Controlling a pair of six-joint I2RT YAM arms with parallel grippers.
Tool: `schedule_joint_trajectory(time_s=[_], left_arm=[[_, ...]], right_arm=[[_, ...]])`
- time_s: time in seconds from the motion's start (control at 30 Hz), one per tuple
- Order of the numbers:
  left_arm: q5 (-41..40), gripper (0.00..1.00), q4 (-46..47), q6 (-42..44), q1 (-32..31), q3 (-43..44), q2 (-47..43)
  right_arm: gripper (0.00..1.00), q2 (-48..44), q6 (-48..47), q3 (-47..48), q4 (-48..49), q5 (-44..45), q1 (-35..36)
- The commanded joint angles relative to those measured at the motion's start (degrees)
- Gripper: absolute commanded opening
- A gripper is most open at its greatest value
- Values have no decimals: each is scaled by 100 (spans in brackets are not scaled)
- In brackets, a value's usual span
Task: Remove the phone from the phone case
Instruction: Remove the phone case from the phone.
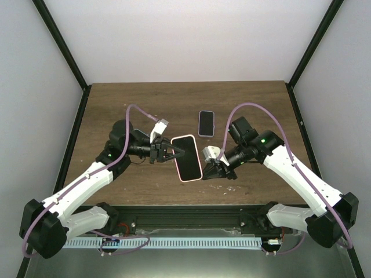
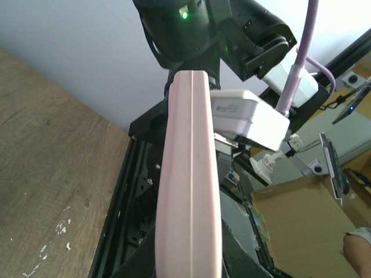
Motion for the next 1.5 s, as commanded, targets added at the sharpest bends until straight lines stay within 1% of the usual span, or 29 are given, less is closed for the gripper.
schedule_joint_trajectory(time_s=[0.0, 0.03, 0.07, 0.1, 0.13, 0.2, 0.27, 0.3, 0.33, 0.37, 0.47, 0.6, 0.67, 0.73, 0.9, 0.97, 1.07, 1.33, 1.47], left_arm=[[170, 0, 332, -226, -116, -36, -215], [79, 0, 181, -126, -114, -32, -254], [-13, 0, -13, -28, -112, -27, -305], [-91, 0, -208, 123, -110, -2, -344], [-191, 0, -468, 318, -108, 56, -378], [-340, 0, -786, 589, -100, 158, -391], [-372, 0, -814, 680, -103, 211, -395], [-394, 0, -865, 749, -101, 252, -405], [-432, 0, -984, 851, -95, 313, -423], [-519, 0, -1208, 1099, -93, 404, -456], [-894, 0, -1885, 1683, -92, 623, -581], [-1011, 0, -2027, 1958, -92, 613, -631], [-968, 0, -1917, 1931, -96, 522, -600], [-903, 0, -1620, 1792, -89, 385, -597], [-893, 0, -1431, 1719, -91, 243, -587], [-854, 0, -1423, 1716, -99, 264, -536], [-774, 0, -1401, 1698, -97, 299, -422], [-694, 0, -1094, 1507, -96, 235, -325], [-583, 0, -927, 1296, -93, 221, -280]], right_arm=[[4, 243, 182, 384, 821, -99, 44], [8, 270, 125, 433, 716, -223, 44], [18, 271, 75, 463, 595, -331, 44], [25, 246, 43, 475, 484, -432, 44], [29, 220, 23, 469, 424, -497, 51], [32, 133, 1, 437, 300, -557, 48], [35, 67, -77, 396, 163, -539, 53], [39, 34, -134, 371, 96, -499, 47], [47, 6, -209, 345, -13, -460, 47], [51, -33, -283, 311, -103, -417, 51], [58, -138, -373, 190, -289, -332, 49], [58, -150, -129, 65, -165, -304, 46], [58, -64, 75, 84, -45, -319, 45], [56, 47, 252, 138, 78, -334, 53], [46, 310, 262, 335, 59, -354, 53], [44, 331, 208, 342, 28, -320, 65], [36, 280, 146, 259, 96, -242, 82], [25, 290, 94, 214, 190, -132, 132], [22, 265, -107, 205, 208, -95, 164]])
